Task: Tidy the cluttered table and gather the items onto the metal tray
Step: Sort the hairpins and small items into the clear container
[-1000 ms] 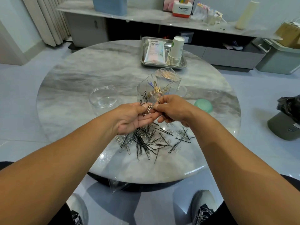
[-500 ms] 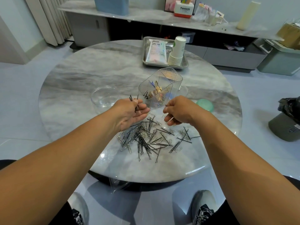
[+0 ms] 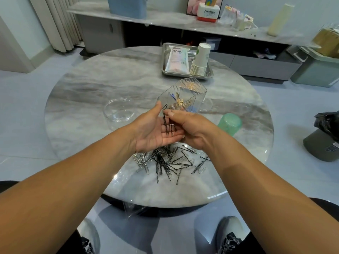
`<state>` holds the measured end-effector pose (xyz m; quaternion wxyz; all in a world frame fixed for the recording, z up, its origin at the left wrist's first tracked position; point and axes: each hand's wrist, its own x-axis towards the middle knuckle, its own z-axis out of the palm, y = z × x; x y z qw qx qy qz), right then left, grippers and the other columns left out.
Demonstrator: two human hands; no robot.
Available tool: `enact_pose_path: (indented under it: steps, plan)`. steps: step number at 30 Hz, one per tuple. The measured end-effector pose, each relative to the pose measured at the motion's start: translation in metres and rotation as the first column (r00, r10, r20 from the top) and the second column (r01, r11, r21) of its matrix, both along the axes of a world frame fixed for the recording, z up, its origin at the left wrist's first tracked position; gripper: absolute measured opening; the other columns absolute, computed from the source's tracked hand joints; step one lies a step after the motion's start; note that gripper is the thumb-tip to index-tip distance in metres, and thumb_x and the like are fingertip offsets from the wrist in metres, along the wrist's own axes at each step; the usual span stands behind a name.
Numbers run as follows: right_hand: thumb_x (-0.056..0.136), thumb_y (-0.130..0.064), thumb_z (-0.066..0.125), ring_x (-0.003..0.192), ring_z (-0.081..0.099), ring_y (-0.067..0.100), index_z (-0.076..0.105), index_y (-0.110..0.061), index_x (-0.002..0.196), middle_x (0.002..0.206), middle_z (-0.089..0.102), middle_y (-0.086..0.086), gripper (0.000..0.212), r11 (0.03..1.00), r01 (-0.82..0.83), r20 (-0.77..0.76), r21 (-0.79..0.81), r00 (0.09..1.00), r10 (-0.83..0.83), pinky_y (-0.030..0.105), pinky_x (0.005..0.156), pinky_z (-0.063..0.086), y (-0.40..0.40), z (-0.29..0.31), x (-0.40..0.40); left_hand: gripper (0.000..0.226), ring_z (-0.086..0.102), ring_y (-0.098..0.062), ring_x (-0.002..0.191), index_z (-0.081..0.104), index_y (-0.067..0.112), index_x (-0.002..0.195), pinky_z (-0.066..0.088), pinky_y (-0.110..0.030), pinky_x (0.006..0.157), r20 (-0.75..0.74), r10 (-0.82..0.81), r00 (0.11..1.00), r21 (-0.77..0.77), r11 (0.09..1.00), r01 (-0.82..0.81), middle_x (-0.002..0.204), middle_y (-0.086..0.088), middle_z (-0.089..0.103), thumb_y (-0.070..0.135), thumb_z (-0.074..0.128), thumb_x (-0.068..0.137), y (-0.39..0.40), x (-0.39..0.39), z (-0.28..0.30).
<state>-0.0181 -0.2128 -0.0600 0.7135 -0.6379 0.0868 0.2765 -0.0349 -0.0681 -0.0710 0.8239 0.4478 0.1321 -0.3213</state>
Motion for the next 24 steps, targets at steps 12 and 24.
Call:
enact_pose_path:
  steps: [12, 24]
  plan:
    - [0.088, -0.011, 0.076, 0.078, 0.065, 0.013, 0.072, -0.017, 0.091, 0.085, 0.070, -0.002, 0.008, 0.624, -0.110, 0.209, -0.773, 0.885, 0.415, 0.029, 0.076, 0.052, -0.039, 0.021, 0.000, 0.030, 0.025, -0.004, 0.044, 0.053, 0.019, 0.078, 0.024, -0.016, 0.036, 0.074, -0.104, 0.992, 0.405, 0.912, 0.065, 0.057, 0.008, 0.034, 0.030, 0.081, 0.077, 0.025, 0.001, 0.004]
    - [0.082, -0.012, 0.080, 0.089, 0.070, 0.027, 0.072, -0.008, 0.096, 0.092, 0.072, 0.008, 0.016, 0.087, -0.103, -0.025, -0.991, 0.776, 0.630, 0.041, 0.083, 0.060, -0.032, -0.015, -0.016, 0.026, 0.061, -0.010, 0.071, 0.074, 0.019, 0.081, 0.044, -0.023, 0.055, 0.046, -0.516, 0.855, 0.997, 0.080, -0.006, 0.079, 0.003, 0.070, 0.029, 0.093, 0.068, 0.053, -0.023, -0.011]
